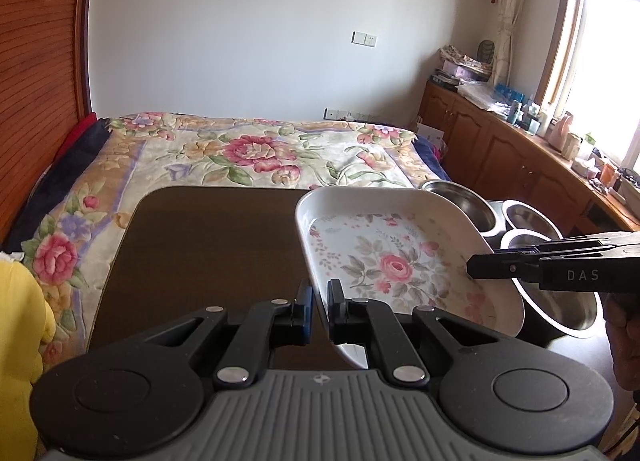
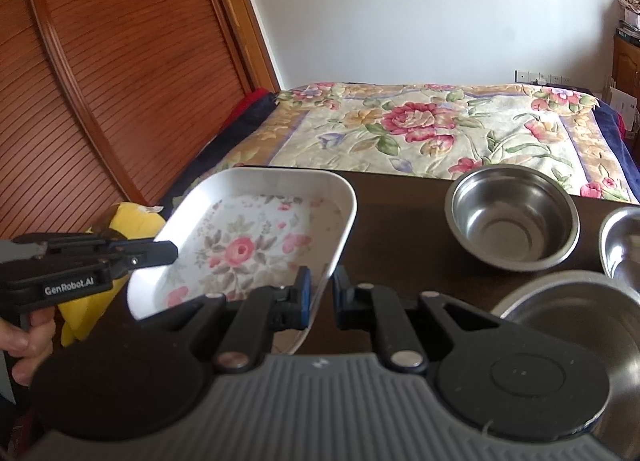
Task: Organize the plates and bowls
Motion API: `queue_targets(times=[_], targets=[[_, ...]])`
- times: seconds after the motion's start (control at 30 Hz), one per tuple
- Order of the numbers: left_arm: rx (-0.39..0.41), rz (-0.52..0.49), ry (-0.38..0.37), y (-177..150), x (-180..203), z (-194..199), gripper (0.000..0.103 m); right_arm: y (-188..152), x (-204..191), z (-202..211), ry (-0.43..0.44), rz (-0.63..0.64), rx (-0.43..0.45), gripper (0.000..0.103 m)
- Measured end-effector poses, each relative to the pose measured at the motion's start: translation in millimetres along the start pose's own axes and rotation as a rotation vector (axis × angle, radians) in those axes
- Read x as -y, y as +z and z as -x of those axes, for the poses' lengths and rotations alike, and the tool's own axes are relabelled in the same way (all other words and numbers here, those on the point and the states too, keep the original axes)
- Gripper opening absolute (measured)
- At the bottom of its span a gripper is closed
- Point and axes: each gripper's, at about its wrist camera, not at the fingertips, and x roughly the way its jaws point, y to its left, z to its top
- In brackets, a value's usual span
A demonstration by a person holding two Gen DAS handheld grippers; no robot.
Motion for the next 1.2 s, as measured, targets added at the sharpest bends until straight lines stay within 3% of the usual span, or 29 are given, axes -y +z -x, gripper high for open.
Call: queue_targets(times=[0.53, 1.2], targets=[[0.034, -0.012, 0.011, -44.3, 21.3, 44.7, 0.035, -39.9, -11.9, 40.3, 0.045, 0.015, 0.035, 0.013], [0.027, 0.012, 0.016, -94.9, 27.2, 63.6, 0.035, -85.1, -28.1, 57.1, 0.056, 0.029, 0.031, 0.013]])
